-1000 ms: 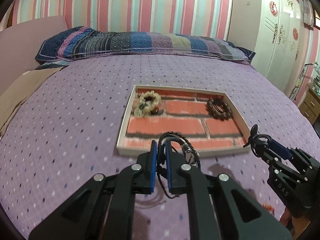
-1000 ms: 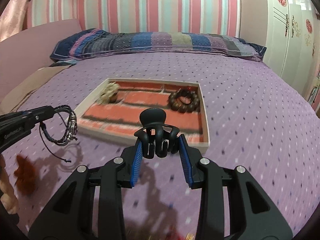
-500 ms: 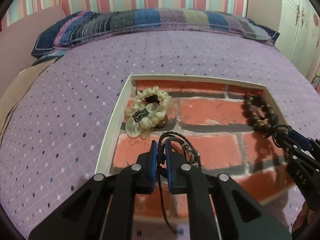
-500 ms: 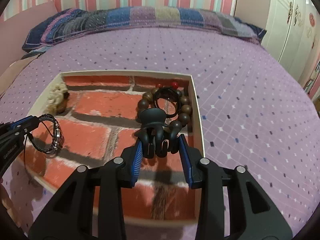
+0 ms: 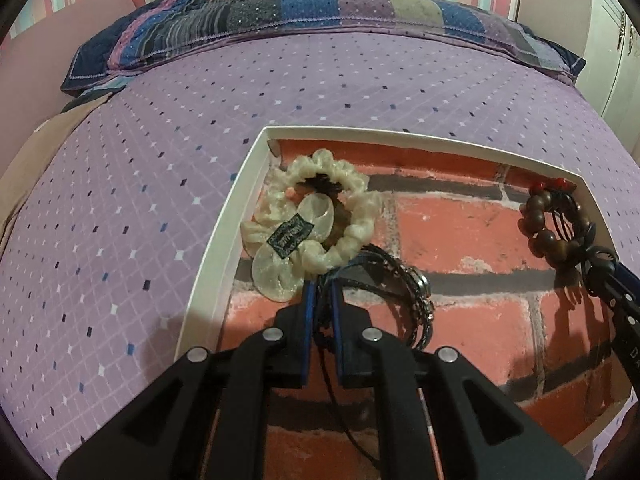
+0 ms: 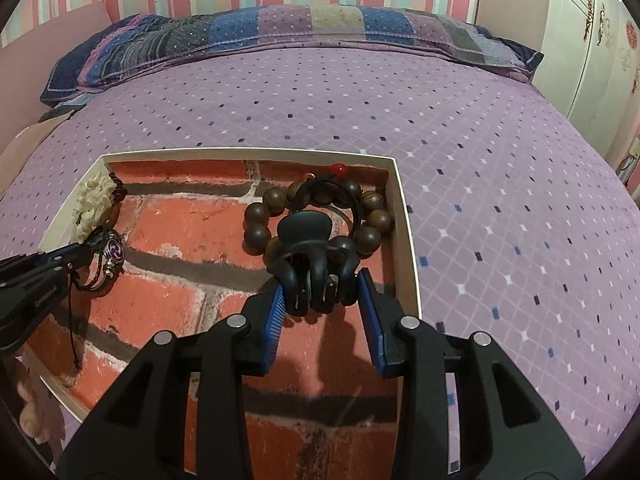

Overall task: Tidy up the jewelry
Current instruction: 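Open left gripper to drop bracelet in tray while right gripper releases claw clip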

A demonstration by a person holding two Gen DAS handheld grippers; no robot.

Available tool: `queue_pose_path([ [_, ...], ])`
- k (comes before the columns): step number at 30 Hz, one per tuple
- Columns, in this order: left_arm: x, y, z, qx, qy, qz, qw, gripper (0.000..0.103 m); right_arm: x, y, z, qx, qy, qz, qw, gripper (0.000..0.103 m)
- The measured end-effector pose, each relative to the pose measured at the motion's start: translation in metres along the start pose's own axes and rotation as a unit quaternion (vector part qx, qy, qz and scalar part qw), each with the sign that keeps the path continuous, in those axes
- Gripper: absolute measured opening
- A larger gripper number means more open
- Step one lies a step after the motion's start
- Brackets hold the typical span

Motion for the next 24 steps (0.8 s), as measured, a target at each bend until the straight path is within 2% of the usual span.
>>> queue_pose_path([
  [7,0.002,-0.003,-0.005,-0.007,-0.003,-0.012,0.9999,0.01,-0.001,-0.001,-0.004,0.001,-0.008,0.005,1.0,0.04],
  [9,0.001,-0.011,-0.004,-0.002,0.001,-0.008,1.0,0.011,-0.001,-0.004,-0.006,0.001,-0.01,0.007,1.0,0.053],
  [11,-0.001,-0.02,-0.002,0.004,0.002,-0.003,1.0,0.014,0.001,-0.008,-0.008,0.002,-0.007,0.012,1.0,0.059],
  [12,-0.001,-0.024,-0.001,0.006,0.0,-0.003,1.0,0.028,0.002,-0.011,-0.008,0.004,-0.003,0.016,1.0,0.064],
  [13,-0.003,-0.033,0.002,0.015,-0.002,-0.001,0.9999,0.051,0.005,-0.016,-0.008,0.008,0.001,0.02,1.0,0.067],
  [14,-0.004,-0.041,0.004,0.025,-0.004,0.003,0.9997,0.06,0.005,-0.02,-0.007,0.011,0.004,0.023,1.0,0.075],
  [15,-0.006,-0.05,0.007,0.039,-0.005,0.007,0.9992,0.064,0.007,-0.027,-0.006,0.016,0.008,0.027,0.999,0.082],
  [17,-0.004,-0.07,0.012,0.052,0.001,-0.001,0.9987,0.064,0.01,-0.041,-0.003,0.028,0.012,0.03,0.999,0.088],
  [21,-0.006,-0.103,0.017,0.063,0.004,-0.01,0.998,0.066,0.02,-0.069,0.0,0.038,0.016,0.027,0.999,0.092],
  [24,-0.011,-0.138,0.017,0.085,0.006,-0.011,0.9963,0.075,0.03,-0.096,0.001,0.054,0.021,0.022,0.998,0.097],
])
Point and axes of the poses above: each gripper's, at about its wrist camera, not at the fingertips, and y roughly the way its jaws point, x to its right, z to its top, the point moved 7 cm from there along y, roughly the way its jaws point, and after that the axes turned 9 degrees about x, right-handed, at the moved point
